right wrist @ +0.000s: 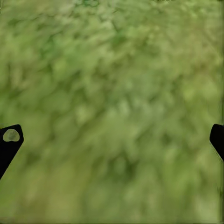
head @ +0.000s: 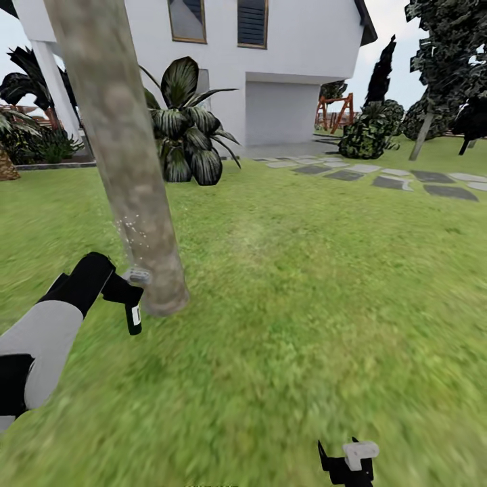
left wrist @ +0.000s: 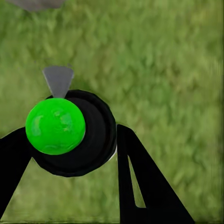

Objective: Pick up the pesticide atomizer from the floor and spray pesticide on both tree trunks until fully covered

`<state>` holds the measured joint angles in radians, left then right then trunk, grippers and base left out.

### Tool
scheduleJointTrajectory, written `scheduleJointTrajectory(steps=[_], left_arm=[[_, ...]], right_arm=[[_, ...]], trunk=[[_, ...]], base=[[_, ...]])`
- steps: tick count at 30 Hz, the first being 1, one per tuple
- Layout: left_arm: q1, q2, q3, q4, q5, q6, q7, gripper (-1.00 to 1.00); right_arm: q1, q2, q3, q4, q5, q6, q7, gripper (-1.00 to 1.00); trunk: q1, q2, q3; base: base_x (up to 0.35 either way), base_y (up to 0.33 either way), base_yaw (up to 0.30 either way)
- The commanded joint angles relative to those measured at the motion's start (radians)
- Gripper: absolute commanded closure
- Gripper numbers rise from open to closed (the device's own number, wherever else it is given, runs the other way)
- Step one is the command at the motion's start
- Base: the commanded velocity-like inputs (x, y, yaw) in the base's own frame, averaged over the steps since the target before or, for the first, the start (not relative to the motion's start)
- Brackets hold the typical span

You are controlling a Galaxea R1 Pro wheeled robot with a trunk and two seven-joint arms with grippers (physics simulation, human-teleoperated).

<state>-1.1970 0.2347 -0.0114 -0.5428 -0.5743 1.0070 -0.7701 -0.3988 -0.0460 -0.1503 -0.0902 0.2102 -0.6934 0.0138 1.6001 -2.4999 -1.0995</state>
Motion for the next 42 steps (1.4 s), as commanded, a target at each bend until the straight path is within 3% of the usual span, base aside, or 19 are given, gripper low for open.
scheduleJointTrajectory(steps=[1,5,8,12,25,27,30,34,37,42], left_arm=[[0.012,0.000,0.002,-0.004,0.001,-0.001,0.000,1.00],[0.065,-0.001,0.074,-0.009,0.002,-0.008,0.024,1.00],[0.092,-0.004,0.099,-0.010,0.004,-0.018,0.072,1.00],[0.126,-0.013,0.104,-0.009,0.005,-0.060,0.083,1.00],[0.173,-0.015,0.105,-0.003,0.005,-0.070,0.096,1.00],[0.198,-0.015,0.106,0.001,0.009,-0.133,0.125,1.00],[0.222,-0.015,0.127,0.003,0.089,-0.195,0.160,1.00],[0.235,-0.015,0.132,0.009,0.140,-0.205,0.255,1.00],[0.248,-0.015,0.132,0.011,0.194,-0.208,0.275,1.00],[0.278,-0.010,0.131,-0.003,0.208,-0.208,0.281,1.00]], right_arm=[[0.000,0.000,0.000,0.000,0.000,0.000,0.000,-1.00],[0.000,0.001,0.000,0.000,0.000,0.000,0.000,-1.00],[0.000,0.001,0.000,0.000,0.000,0.000,0.000,-1.00],[0.000,0.001,0.000,0.000,0.000,0.000,0.000,-1.00],[0.000,0.000,0.000,0.001,0.000,0.000,0.000,-1.00],[0.000,0.000,0.000,0.001,0.000,0.000,0.000,-1.00],[0.000,0.000,0.000,0.001,0.000,0.000,0.000,-1.00],[0.000,0.000,0.000,0.001,0.000,0.000,0.000,-1.00],[0.000,0.000,0.000,0.001,0.000,0.000,0.000,-1.00],[0.000,0.000,0.000,0.001,0.000,0.000,0.000,-1.00]], trunk=[[0.000,0.000,0.000],[0.000,0.000,0.000],[0.000,0.000,0.000],[0.000,0.000,0.000],[0.000,0.000,0.000],[0.000,0.000,0.000],[0.000,0.000,0.000],[0.000,0.000,0.000],[0.000,0.000,0.000],[0.000,0.000,0.000]], base=[[-0.009,-0.276,0.258],[0.050,-0.189,0.255],[0.023,-0.026,0.066],[0.038,-0.003,0.007],[0.318,0.000,0.000],[0.337,0.000,0.000],[0.122,0.000,0.000],[0.010,0.000,0.000],[0.001,0.000,0.000],[0.016,0.000,0.000]])
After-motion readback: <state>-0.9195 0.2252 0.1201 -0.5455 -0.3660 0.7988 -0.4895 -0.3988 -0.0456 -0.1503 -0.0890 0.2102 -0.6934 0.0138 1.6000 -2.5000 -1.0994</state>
